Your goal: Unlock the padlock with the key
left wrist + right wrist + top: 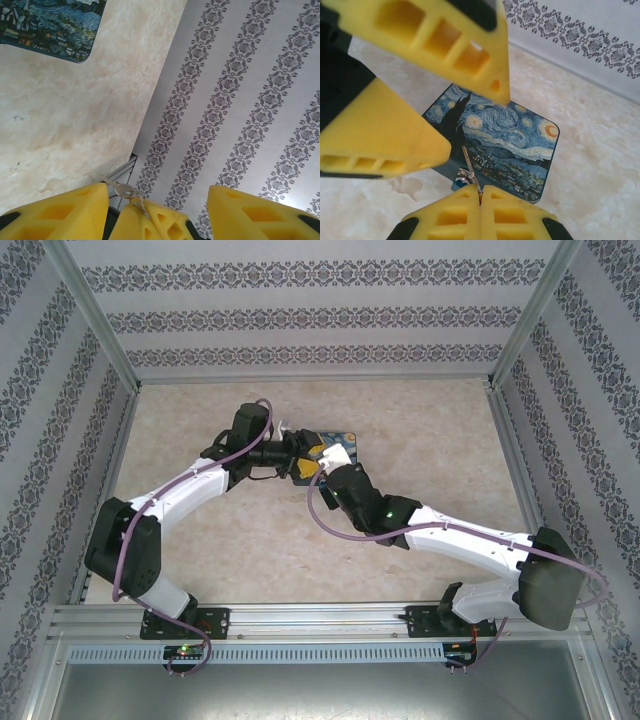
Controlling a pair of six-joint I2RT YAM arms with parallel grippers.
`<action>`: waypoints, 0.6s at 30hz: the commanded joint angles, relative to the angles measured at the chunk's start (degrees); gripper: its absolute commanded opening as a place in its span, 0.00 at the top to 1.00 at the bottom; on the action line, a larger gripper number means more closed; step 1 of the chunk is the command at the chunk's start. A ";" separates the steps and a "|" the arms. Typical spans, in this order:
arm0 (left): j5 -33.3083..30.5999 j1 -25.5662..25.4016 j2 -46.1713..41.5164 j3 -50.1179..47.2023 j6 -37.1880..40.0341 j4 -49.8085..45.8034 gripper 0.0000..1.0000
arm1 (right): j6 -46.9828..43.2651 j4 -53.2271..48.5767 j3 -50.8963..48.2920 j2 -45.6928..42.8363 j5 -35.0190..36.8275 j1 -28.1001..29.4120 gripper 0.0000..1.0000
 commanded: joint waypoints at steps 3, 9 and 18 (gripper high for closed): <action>-0.42 -1.41 2.03 1.72 -1.49 -0.62 0.44 | -0.75 1.88 1.75 0.15 0.52 0.46 1.00; -0.70 -1.80 3.38 2.95 -1.63 -0.29 0.52 | -0.49 1.84 1.57 -0.11 -0.33 0.59 1.00; -0.82 -2.04 4.13 3.21 -1.84 0.07 0.70 | 0.09 1.75 1.68 0.19 -0.89 0.54 1.00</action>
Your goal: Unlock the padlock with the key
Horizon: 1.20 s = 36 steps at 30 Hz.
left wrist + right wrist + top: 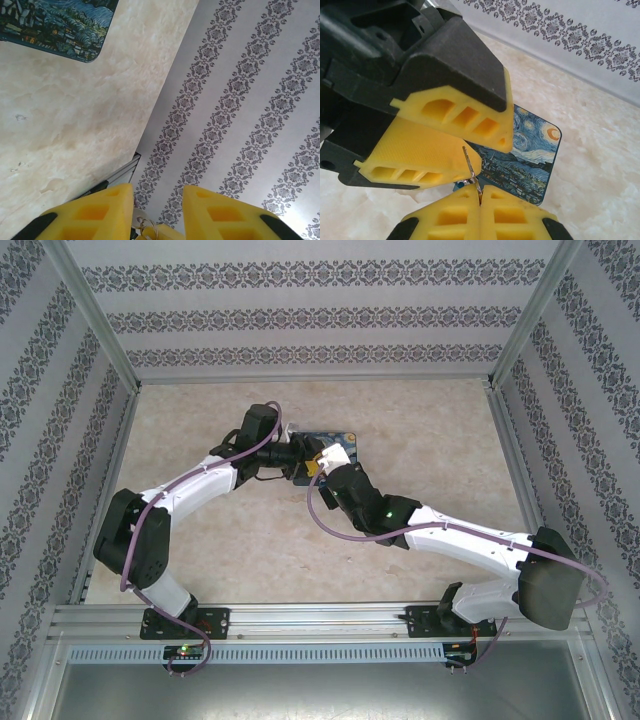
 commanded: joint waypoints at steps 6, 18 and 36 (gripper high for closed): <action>-0.31 -0.72 1.16 1.54 -0.55 0.21 0.81 | 0.75 1.36 2.00 0.52 -0.74 0.53 1.00; -0.53 -0.65 1.42 1.23 1.93 1.17 1.00 | 2.60 -0.50 3.04 0.19 -1.00 0.33 0.87; -12.70 2.37 -8.95 -3.05 42.33 12.20 1.00 | 51.39 15.47 -8.60 -15.32 -38.63 -23.18 0.35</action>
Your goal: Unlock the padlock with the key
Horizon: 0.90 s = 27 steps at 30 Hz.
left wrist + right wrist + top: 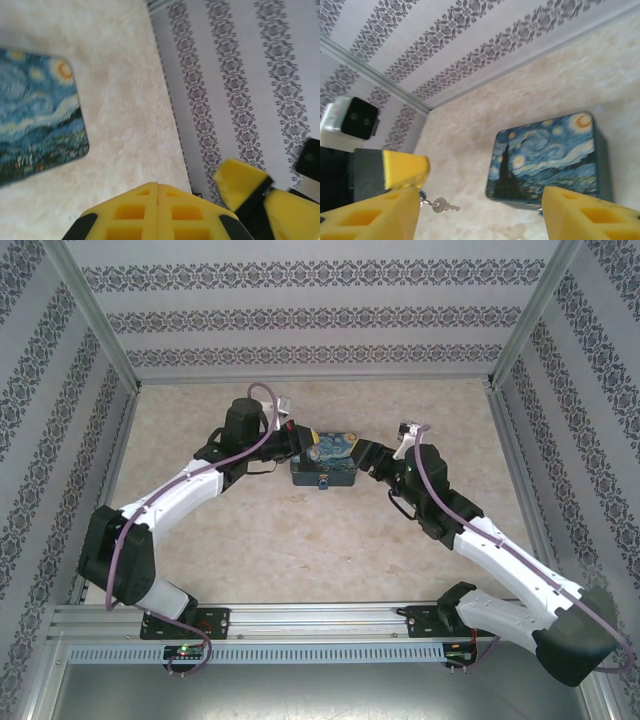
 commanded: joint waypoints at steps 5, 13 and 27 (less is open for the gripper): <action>-4.64 0.33 -3.43 -4.82 5.16 18.80 1.00 | 12.59 13.78 3.36 5.60 -12.72 -0.94 0.40; -8.37 0.33 -3.56 -10.33 -5.05 35.99 1.00 | 20.94 30.56 4.53 13.44 -16.64 -1.20 0.46; -9.21 0.35 -1.18 -12.75 -17.63 43.40 1.00 | 27.23 47.11 6.13 25.45 -19.72 -0.85 0.54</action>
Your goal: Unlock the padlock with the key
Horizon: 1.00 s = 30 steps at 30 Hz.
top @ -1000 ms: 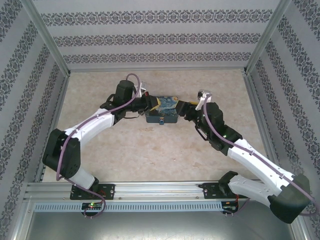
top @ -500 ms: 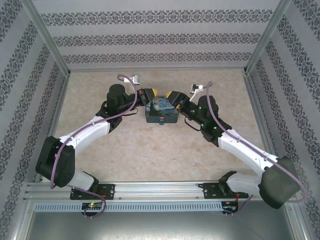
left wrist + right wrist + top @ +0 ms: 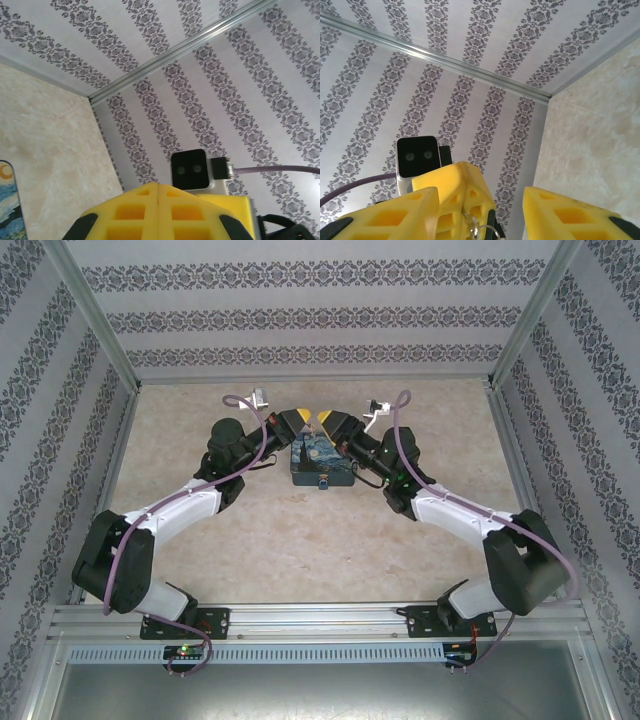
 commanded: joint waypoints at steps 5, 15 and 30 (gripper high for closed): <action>1.78 0.33 2.15 1.35 -5.00 4.77 1.00 | 2.24 9.24 1.34 2.30 -2.55 0.37 0.56; 2.72 0.34 2.57 2.19 -5.09 3.87 1.00 | 2.24 9.77 -1.10 2.63 -4.14 0.46 0.60; 3.63 0.33 2.48 2.93 -4.53 2.47 1.00 | 2.15 10.63 -1.86 3.91 -5.37 0.37 0.62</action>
